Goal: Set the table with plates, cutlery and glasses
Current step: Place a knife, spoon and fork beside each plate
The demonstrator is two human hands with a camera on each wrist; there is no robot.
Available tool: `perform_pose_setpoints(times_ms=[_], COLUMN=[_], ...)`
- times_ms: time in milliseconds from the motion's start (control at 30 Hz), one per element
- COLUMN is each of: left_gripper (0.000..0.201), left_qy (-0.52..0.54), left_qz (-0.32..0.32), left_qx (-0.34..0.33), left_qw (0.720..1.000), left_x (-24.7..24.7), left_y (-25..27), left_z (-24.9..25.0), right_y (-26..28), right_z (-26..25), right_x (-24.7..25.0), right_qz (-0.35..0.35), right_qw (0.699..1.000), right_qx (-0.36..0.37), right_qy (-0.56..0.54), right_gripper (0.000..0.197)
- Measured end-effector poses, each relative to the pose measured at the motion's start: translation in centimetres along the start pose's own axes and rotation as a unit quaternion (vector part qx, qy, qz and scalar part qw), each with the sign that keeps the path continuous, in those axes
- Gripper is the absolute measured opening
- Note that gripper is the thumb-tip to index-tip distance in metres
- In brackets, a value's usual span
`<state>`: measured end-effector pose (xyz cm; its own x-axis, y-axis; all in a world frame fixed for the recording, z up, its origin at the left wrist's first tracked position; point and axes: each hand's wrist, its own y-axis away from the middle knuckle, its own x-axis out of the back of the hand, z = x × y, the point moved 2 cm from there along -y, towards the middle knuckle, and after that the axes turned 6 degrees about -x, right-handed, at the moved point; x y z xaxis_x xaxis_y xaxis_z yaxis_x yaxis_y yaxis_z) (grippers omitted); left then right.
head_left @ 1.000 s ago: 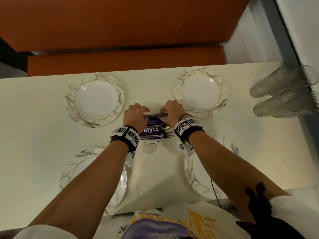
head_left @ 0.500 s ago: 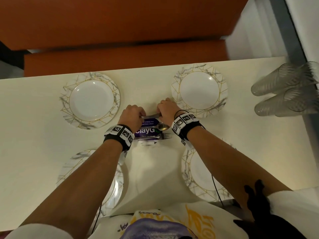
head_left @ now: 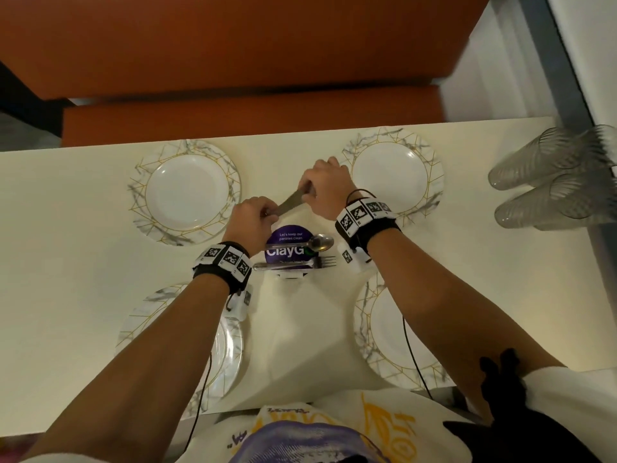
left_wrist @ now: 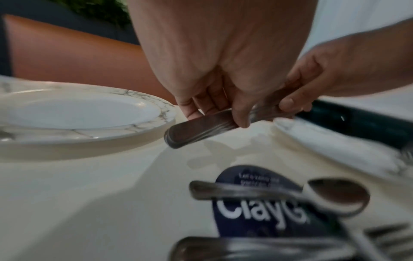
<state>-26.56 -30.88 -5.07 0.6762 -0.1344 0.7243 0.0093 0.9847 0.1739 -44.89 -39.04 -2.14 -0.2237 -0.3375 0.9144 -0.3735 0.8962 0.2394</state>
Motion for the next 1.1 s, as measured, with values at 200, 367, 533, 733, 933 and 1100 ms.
perform_pose_setpoints(times_ms=[200, 367, 533, 733, 933, 1100], left_gripper=[0.013, 0.015, 0.015, 0.017, 0.017, 0.017], left_qy=[0.173, 0.312, 0.353, 0.371, 0.378, 0.379], left_qz=[0.07, 0.085, 0.075, 0.067, 0.082, 0.085], left_qx=[0.141, 0.193, 0.189, 0.191, 0.21, 0.212], left_qw=[0.972, 0.926, 0.913, 0.906, 0.898, 0.897], left_x=[1.6, 2.0, 2.0, 2.1, 2.6, 3.2], left_y=[2.6, 6.9, 11.4, 16.7, 21.7, 24.5], left_z=[-0.8, -1.7, -2.9, -4.8, -8.0, -9.6], right_y=[0.9, 5.1, 8.9, 13.8, 19.5, 22.2], right_z=[-1.4, -6.5, -10.1, -11.7, -12.0, -12.9], right_x=[1.1, -2.9, -6.4, -9.2, -13.0, -15.5], right_qz=[0.087, -0.007, -0.015, -0.037, -0.035, -0.059], right_qw=[0.97, 0.943, 0.939, 0.919, 0.908, 0.936], right_qx=[-0.127, -0.132, -0.137, -0.15, -0.212, -0.225], right_qy=[-0.191, -0.306, -0.316, -0.362, -0.359, -0.264], right_gripper=[0.037, 0.023, 0.018, 0.022, 0.014, 0.018])
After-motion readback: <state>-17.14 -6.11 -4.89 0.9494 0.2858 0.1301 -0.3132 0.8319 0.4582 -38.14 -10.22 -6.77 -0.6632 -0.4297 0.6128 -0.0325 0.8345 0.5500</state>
